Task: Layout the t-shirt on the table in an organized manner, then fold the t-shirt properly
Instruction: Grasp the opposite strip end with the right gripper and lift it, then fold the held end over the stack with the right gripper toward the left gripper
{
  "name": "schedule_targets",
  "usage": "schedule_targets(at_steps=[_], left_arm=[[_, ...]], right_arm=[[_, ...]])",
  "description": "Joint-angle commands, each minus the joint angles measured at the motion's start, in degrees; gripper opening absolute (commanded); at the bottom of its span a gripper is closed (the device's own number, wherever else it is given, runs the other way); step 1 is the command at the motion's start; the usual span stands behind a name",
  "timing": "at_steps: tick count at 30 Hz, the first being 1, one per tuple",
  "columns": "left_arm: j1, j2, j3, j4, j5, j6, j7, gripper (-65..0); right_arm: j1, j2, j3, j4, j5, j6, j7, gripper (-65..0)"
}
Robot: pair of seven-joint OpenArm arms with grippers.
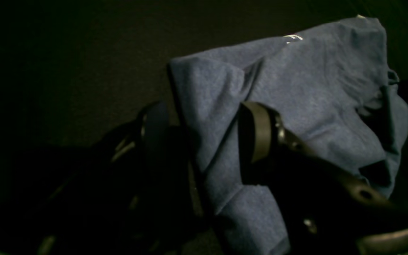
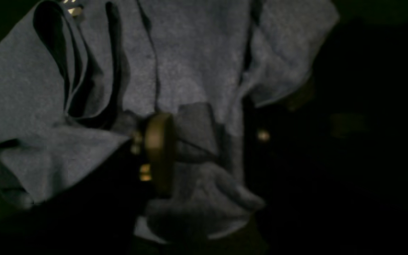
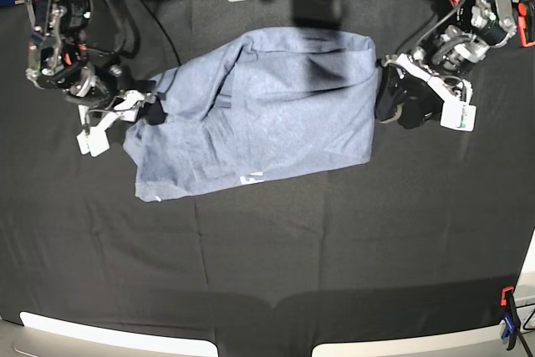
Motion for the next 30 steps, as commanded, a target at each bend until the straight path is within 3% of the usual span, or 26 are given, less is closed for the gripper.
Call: schedule_targets(at_steps=[1, 3, 4, 12, 14, 18, 23, 30], left_arm=[[-0.28, -0.22, -0.22, 1.25, -1.36, -0.5, -1.36, -36.0], [-0.28, -0.22, -0.22, 1.25, -1.36, -0.5, -1.36, -36.0], [-0.28, -0.22, -0.22, 1.25, -1.36, -0.5, -1.33, -36.0], [-0.26, -0.22, -0.22, 1.25, -1.33, -0.5, -1.29, -36.0], [-0.24, -0.22, -0.22, 1.25, -1.33, -0.5, -1.11, -36.0], [-0.04, -0.22, -0.22, 1.25, -1.33, -0.5, -1.09, -36.0], [0.02, -0.24, -0.22, 1.25, -1.29, -0.5, 0.02, -36.0], [0.07, -2.01, -0.24, 1.22, 1.25, -0.46, -0.02, -36.0]], right_arm=[[0.17, 0.33, 0.09, 0.39, 0.17, 0.63, -0.98, -49.5], [0.2, 0.35, 0.09, 0.39, 0.15, 0.66, 0.26, -61.9], [0.17, 0.37, 0.09, 0.42, 0.13, 0.66, 1.2, -65.0], [0.02, 0.0, 1.03, 10.1, -0.24, 0.63, -1.01, -65.0], [0.02, -1.57, 0.92, 15.52, -0.26, 0.63, -1.9, -65.0], [0.02, -7.8, -0.52, 26.27, -2.27, 0.61, -3.28, -65.0], [0.04, -13.18, -12.33, 29.73, -12.24, 0.44, -2.47, -65.0], [0.02, -17.84, -31.98, 29.7, -27.61, -5.42, -0.81, -65.0]])
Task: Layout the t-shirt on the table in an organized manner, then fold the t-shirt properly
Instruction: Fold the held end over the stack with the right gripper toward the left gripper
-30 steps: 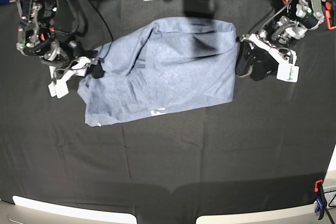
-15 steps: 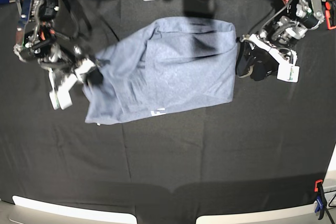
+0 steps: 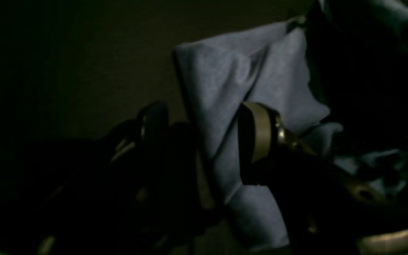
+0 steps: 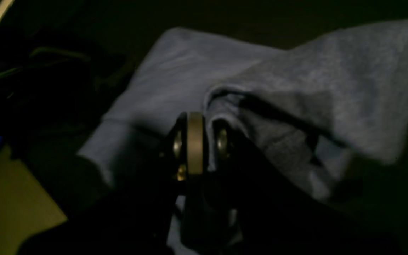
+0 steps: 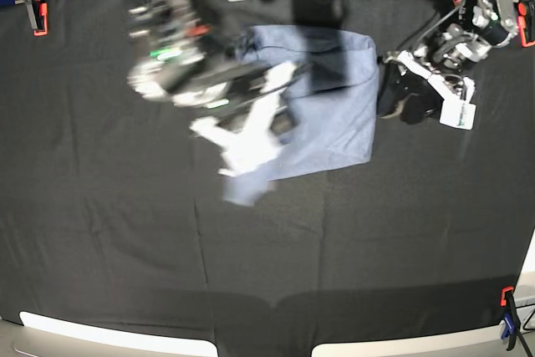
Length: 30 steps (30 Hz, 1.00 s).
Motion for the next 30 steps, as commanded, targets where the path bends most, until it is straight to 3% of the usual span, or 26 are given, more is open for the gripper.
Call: schedule_targets(at_steps=[1, 5, 9, 17, 22, 23, 26, 30], left_arm=[[-0.28, -0.81, -0.24, 1.22, -0.46, -0.39, -1.51, -36.0], [-0.28, -3.32, -0.35, 1.22, -0.33, 2.8, -1.55, -36.0], [-0.31, -5.35, -1.4, 1.22, -0.55, 2.86, -1.64, -36.0], [-0.28, -5.51, -5.6, 1.22, -0.55, 2.97, -2.69, -36.0], [-0.31, -5.49, -5.57, 1.22, -0.96, 2.97, -2.64, -36.0], [-0.31, -5.49, -5.57, 1.22, -0.96, 2.97, -2.64, -36.0], [-0.31, -5.49, -5.57, 1.22, -0.96, 2.97, -2.64, -36.0], [-0.31, -5.51, -5.57, 1.22, -0.94, 2.97, -2.64, -36.0]], right_arm=[[0.74, -0.98, -1.75, 1.07, -0.17, -0.61, 1.53, -65.0], [0.48, -2.64, -8.15, 1.03, -4.11, -2.69, 1.4, -65.0], [-0.94, -2.82, -12.39, 1.03, -4.48, -3.1, 1.92, -65.0], [-1.11, -3.04, -18.12, -0.09, -4.5, -3.1, 5.09, -65.0], [-0.94, -5.66, -18.36, -3.13, -4.46, -3.08, 6.08, -65.0], [-0.83, -5.88, -18.38, -3.43, -4.11, -3.02, 6.73, -62.1], [-0.81, -6.21, -18.38, -3.5, 3.19, -0.09, 6.71, -44.2], [-0.83, -6.62, -18.73, -3.5, 16.02, 6.95, 0.02, -41.4]])
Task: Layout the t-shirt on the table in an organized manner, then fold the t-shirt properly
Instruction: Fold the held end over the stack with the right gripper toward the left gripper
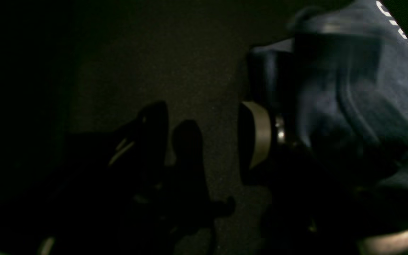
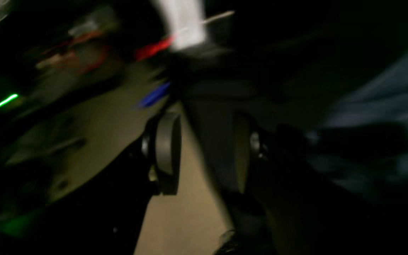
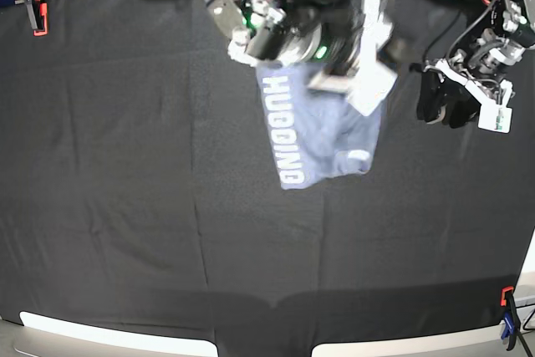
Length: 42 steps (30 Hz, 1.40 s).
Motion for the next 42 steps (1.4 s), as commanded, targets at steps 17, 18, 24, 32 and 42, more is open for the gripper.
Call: schedule_targets(at_steps=[17, 18, 24, 32, 42], left_arm=[[0.72, -0.61, -0.28, 3.54, -17.25, -6.53, 6.23, -64.5], [1.46, -0.61, -0.2, 4.55, -19.41, -6.53, 7.15, -65.0], [8.26, 2.19, -0.13, 12.33, -24.52, -6.53, 11.5, -65.0], [13.38, 5.25, 5.73, 10.51, -23.21, -6.53, 15.3, -65.0], [8.79, 5.22, 16.24, -5.16, -12.11, -6.53, 13.07, -65.0]], right_arm=[[7.41, -0.02, 14.75, 1.18, -1.92, 2.23, 5.14, -57.1], [8.52, 0.42, 15.72, 1.16, -3.82, 2.12, 6.14, -62.1], [16.22, 2.51, 17.05, -5.42, -13.7, -0.35, 10.36, -65.0], [31.91, 2.47, 17.0, -29.62, -17.2, -0.33, 10.71, -65.0], [36.52, 2.4, 16.94, -42.97, -17.22, 3.19, 10.97, -65.0]])
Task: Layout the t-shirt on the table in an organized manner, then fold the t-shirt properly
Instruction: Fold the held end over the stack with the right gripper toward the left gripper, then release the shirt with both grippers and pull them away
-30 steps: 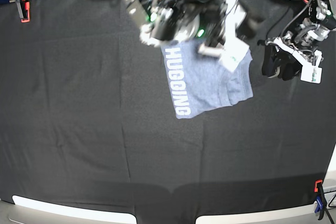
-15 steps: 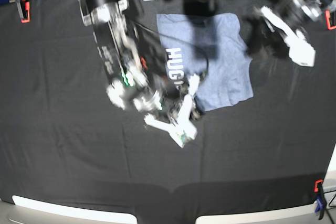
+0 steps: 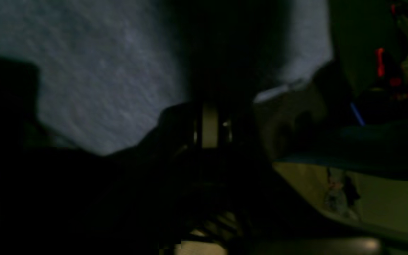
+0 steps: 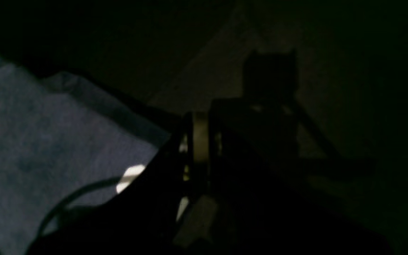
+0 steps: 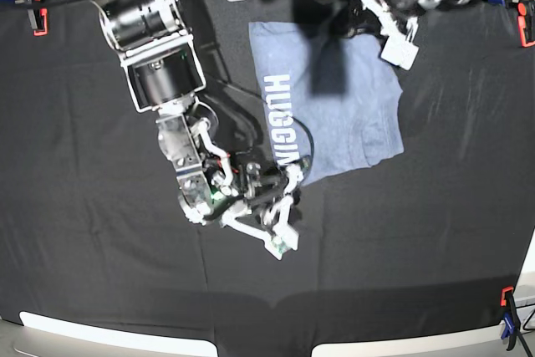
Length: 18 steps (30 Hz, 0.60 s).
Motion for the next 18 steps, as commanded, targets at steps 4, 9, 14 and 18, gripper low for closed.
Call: schedule_targets(at_steps=[4, 9, 14, 18], left_arm=[[-3.5, -1.73, -0.09, -5.05, 4.15, -0.38, -2.34, -65.0], [-8.22, -6.14, -0.09, -9.7, 8.57, 5.14, -7.23, -65.0], [-13.2, -9.77, -0.09, -12.26, 8.55, 8.39, -11.74, -65.0], [-18.32, -9.84, -0.09, -14.86, 9.18, 8.39, -12.37, -65.0]], right_arm=[[-0.31, 0.98, 0.15, 0.66, 0.79, 1.01, 0.24, -65.0], [-3.26, 5.07, 0.15, 3.78, 0.81, 0.96, 0.33, -65.0], [-10.08, 9.99, 0.15, 15.1, 0.76, 0.96, -0.24, -65.0], [-17.38, 12.0, 0.2, 24.2, 0.76, 0.94, -0.35, -65.0]])
